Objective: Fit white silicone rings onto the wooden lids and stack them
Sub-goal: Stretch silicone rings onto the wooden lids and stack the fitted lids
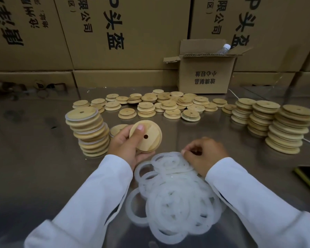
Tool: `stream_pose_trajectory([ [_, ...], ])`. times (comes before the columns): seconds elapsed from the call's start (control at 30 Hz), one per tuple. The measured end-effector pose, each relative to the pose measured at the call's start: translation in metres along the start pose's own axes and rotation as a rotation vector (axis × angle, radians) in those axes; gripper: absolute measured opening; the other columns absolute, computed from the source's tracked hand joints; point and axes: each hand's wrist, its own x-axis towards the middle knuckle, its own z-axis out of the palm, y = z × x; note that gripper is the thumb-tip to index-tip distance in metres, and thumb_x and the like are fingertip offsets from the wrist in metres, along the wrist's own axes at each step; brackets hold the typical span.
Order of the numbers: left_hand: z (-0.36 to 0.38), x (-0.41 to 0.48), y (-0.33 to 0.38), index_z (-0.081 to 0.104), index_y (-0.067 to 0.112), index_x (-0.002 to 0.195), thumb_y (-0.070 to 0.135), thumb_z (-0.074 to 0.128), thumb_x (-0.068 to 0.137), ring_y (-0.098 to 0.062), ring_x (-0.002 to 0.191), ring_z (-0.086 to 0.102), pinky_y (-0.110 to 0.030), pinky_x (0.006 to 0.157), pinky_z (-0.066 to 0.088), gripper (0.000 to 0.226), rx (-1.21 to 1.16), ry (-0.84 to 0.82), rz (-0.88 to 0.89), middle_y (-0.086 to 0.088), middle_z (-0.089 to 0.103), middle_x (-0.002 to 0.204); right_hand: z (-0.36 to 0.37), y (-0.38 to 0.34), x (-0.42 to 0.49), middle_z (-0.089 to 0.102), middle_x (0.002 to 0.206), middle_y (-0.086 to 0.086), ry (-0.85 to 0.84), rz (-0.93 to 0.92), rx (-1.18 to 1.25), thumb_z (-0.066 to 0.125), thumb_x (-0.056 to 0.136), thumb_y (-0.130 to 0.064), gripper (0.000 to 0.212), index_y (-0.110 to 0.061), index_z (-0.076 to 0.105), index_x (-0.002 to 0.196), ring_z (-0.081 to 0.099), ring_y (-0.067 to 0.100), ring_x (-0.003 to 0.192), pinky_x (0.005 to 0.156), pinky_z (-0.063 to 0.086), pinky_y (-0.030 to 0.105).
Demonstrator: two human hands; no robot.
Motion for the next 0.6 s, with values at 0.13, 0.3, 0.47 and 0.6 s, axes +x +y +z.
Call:
stream_pose_trajectory([
  [0.13,0.0,0.001,0.0,0.064,0.018,0.085,0.021,0.055,0.088,-0.029,0.097,0.06,-0.034,0.056,0.058,0.01,-0.01,-0.013,-0.007,-0.01,0.059,0.104,-0.002,-0.001,0.002,0.049,0.082,-0.011,-0.034,0.03,-0.101,0.062,0.08,-0.039,0.021,-0.036,0.057,0.059,0.054,0.015,0.084,0.076,0.049,0.028],
  [0.3,0.001,0.001,-0.002,0.064,0.018,0.087,0.021,0.055,0.088,-0.028,0.098,0.06,-0.033,0.056,0.058,0.01,0.005,-0.012,-0.016,-0.014,0.06,0.108,0.001,-0.005,-0.003,0.052,0.084,-0.009,0.039,-0.016,0.082,0.065,0.078,-0.041,0.019,-0.037,0.059,0.061,0.05,0.003,0.074,0.072,0.045,0.026],
  [0.47,0.002,0.0,-0.002,0.064,0.018,0.088,0.02,0.053,0.09,-0.027,0.093,0.061,-0.032,0.055,0.058,0.011,-0.003,0.0,-0.021,-0.012,0.061,0.103,0.002,-0.012,-0.007,0.057,0.091,-0.009,-0.033,-0.034,0.078,0.074,0.069,-0.037,0.02,-0.034,0.062,0.054,0.055,0.014,0.096,0.087,0.045,0.032],
  [0.6,0.002,0.001,0.001,0.063,0.017,0.089,0.02,0.054,0.09,-0.031,0.098,0.061,-0.033,0.055,0.058,0.01,-0.037,0.048,-0.053,-0.014,0.061,0.11,-0.002,-0.014,-0.007,0.063,0.097,-0.006,0.103,-0.068,0.277,0.073,0.073,-0.021,0.02,-0.032,0.063,0.059,0.055,0.012,0.102,0.086,0.041,0.028],
])
